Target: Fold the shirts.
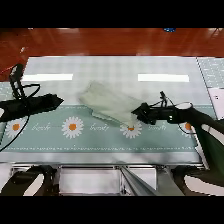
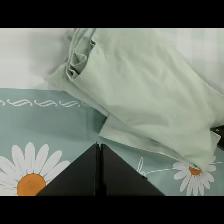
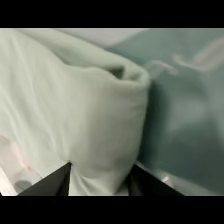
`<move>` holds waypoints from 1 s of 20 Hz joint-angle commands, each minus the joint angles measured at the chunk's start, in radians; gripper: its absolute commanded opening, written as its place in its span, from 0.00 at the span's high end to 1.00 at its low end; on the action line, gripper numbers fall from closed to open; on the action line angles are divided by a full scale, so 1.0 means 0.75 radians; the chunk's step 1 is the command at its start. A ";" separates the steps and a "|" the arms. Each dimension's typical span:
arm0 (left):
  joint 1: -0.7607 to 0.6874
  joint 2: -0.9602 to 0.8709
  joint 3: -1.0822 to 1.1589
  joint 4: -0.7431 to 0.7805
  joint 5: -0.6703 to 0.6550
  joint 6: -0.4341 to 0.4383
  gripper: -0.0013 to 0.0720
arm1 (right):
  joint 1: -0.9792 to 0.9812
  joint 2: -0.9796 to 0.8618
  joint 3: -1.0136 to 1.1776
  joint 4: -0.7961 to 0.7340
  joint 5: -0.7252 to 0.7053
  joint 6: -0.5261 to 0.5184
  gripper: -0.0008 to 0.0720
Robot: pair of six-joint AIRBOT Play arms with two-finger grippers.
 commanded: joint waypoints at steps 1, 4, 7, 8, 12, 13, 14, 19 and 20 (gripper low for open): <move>0.000 -0.001 -0.001 0.001 0.003 -0.001 0.96 | 0.110 -0.174 0.181 -0.003 0.011 0.037 0.47; 0.000 -0.001 -0.001 0.002 0.004 0.000 0.96 | 0.196 -0.252 0.362 -0.006 0.062 -0.042 0.95; 0.000 -0.002 -0.001 0.002 0.013 0.005 0.96 | 0.238 -0.252 0.589 -0.116 0.083 0.026 0.95; 0.000 -0.005 -0.001 0.002 0.021 0.005 0.96 | 0.244 -0.251 0.681 -0.181 0.112 0.069 0.95; 0.000 -0.054 -0.002 0.002 0.039 0.004 0.96 | 0.227 -0.251 1.162 -0.599 0.297 0.331 0.95; 0.000 -0.070 -0.002 0.002 0.039 0.004 0.96 | 0.211 -0.251 1.297 -0.693 0.362 0.380 0.95; -0.001 -0.086 -0.002 0.002 0.038 0.004 0.96 | 0.189 -0.251 1.418 -0.765 0.422 0.417 0.95; 0.000 -0.107 -0.001 0.001 0.038 0.004 0.96 | -0.050 -0.238 1.905 -0.921 0.752 0.551 0.95; -0.001 -0.107 -0.001 0.001 0.039 0.004 0.96 | -0.123 -0.205 1.915 -0.917 0.780 0.567 0.95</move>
